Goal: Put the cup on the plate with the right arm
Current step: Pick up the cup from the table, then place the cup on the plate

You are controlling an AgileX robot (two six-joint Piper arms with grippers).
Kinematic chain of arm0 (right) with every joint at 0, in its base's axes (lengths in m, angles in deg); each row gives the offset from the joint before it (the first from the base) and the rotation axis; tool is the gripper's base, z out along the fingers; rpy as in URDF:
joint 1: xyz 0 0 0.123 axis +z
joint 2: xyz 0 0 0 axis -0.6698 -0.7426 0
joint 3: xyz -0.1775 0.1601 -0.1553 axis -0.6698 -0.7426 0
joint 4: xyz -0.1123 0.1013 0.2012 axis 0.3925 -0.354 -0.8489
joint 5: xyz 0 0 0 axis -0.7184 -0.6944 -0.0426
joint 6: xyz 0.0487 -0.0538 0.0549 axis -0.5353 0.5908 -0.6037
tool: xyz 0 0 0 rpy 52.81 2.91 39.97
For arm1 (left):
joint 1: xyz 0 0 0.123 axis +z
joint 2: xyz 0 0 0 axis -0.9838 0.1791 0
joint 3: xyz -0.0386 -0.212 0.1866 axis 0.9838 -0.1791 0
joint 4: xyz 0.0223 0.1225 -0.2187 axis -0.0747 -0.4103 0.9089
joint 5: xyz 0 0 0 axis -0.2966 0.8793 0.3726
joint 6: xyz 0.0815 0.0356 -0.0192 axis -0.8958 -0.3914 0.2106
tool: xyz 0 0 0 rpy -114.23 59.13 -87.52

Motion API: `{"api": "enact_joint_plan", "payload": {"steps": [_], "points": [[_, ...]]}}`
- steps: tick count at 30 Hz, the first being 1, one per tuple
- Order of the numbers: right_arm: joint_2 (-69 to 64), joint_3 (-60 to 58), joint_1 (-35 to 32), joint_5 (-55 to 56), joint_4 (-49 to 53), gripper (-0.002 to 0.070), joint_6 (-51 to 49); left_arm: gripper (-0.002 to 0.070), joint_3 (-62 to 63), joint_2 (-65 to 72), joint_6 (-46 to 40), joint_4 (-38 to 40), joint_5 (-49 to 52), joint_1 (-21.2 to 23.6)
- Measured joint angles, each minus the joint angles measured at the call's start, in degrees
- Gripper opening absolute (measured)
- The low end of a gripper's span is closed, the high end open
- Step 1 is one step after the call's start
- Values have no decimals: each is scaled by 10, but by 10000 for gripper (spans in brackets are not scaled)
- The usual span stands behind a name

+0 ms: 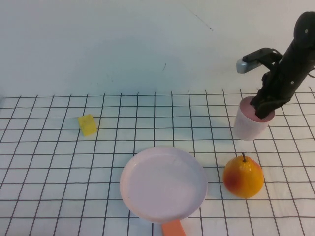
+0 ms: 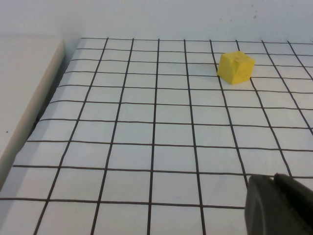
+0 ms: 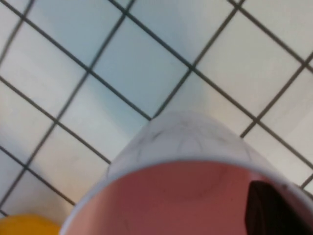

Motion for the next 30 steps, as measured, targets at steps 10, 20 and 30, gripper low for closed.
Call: {"api": "enact_joint_plan", "payload": {"steps": [10, 20, 30], "points": [[60, 17, 119, -16, -22, 22, 0, -4, 0, 0, 0, 0, 0, 0], [28, 17, 305, -16, 45, 21, -31, -4, 0, 0, 0, 0, 0, 0], [-6, 17, 308, -10, 58, 21, -50, -4, 0, 0, 0, 0, 0, 0]]}}
